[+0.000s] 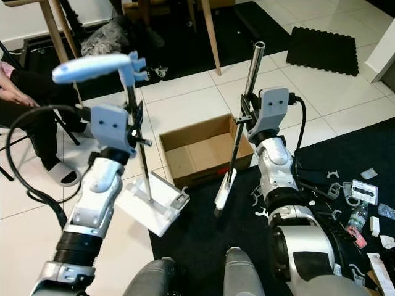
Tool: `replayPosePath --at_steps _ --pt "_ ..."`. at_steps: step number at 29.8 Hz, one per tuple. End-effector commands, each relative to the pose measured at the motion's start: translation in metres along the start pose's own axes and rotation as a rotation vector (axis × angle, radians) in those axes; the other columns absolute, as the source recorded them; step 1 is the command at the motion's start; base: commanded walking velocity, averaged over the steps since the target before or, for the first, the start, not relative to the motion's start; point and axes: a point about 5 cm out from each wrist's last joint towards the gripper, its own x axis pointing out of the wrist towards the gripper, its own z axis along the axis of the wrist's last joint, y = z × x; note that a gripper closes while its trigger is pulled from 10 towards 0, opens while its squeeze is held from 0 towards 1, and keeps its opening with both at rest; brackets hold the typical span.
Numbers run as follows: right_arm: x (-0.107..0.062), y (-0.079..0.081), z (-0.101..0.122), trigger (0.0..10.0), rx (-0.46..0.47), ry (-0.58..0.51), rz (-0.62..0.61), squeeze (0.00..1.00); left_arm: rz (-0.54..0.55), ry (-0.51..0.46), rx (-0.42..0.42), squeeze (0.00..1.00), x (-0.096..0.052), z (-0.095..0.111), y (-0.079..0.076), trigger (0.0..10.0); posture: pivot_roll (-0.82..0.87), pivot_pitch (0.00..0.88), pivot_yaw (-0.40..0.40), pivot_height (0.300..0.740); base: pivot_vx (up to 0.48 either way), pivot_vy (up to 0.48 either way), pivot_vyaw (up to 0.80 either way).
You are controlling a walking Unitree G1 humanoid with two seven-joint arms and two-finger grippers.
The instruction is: Sweep floor
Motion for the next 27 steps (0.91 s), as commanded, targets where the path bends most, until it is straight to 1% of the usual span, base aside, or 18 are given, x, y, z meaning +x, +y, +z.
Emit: replayPosePath --at_steps 1,3,4,7,8,11,15,17,20,22,27 --pt "0.002 0.001 0.008 10.0 -0.006 -0.04 0.003 0.0 -0.006 -0.054 0.055 0.0 0.004 0.015 0.007 10.0 0.01 0.086 0.05 0.74 0.0 0.0 0.0" --pt "0.003 0.002 0.008 10.0 -0.004 -0.039 0.003 0.0 -0.002 -0.063 0.07 0.0 0.008 0.02 0.011 10.0 0.01 0.086 0.051 0.74 0.0 0.0 0.0" --pt "0.003 0.002 0.008 10.0 -0.004 -0.039 0.003 0.0 -0.002 -0.063 0.07 0.0 0.008 0.02 0.011 10.0 0.01 0.086 0.051 0.74 0.0 0.0 0.0" --pt "0.003 0.003 0.007 10.0 -0.002 -0.036 0.005 0.0 0.008 -0.064 0.099 0.0 0.012 0.024 0.019 10.0 0.01 0.084 0.052 0.74 0.0 0.0 0.0" --pt "0.003 0.003 0.007 10.0 -0.002 -0.036 0.005 0.0 0.008 -0.064 0.099 0.0 0.012 0.024 0.019 10.0 0.01 0.084 0.052 0.74 0.0 0.0 0.0" --pt "0.002 0.002 0.006 10.0 -0.003 -0.031 0.003 0.0 0.013 -0.065 0.134 0.0 0.016 0.027 0.025 10.0 0.01 0.082 0.051 0.74 0.0 0.0 0.0" --pt "0.002 0.002 0.005 10.0 -0.003 -0.031 0.003 0.0 0.013 -0.067 0.145 0.0 0.017 0.028 0.026 10.0 0.01 0.081 0.051 0.74 0.0 0.0 0.0" --pt "0.002 0.002 0.005 10.0 -0.002 -0.029 0.001 0.0 0.026 -0.077 0.151 0.0 0.023 0.031 0.031 10.0 0.01 0.079 0.051 0.74 0.0 0.0 0.0" --pt "0.002 0.002 0.005 10.0 -0.002 -0.028 0.0 0.0 0.031 -0.08 0.152 0.0 0.026 0.033 0.032 10.0 0.01 0.079 0.051 0.74 0.0 0.0 0.0" --pt "0.003 0.002 0.005 10.0 -0.001 -0.028 0.001 0.0 0.041 -0.091 0.156 0.0 0.032 0.037 0.035 10.0 0.01 0.077 0.051 0.74 0.0 0.0 0.0" --pt "0.003 0.002 0.005 10.0 -0.002 -0.026 0.0 0.0 0.04 -0.095 0.162 0.0 0.039 0.038 0.035 10.0 0.01 0.077 0.051 0.74 0.0 0.0 0.0"
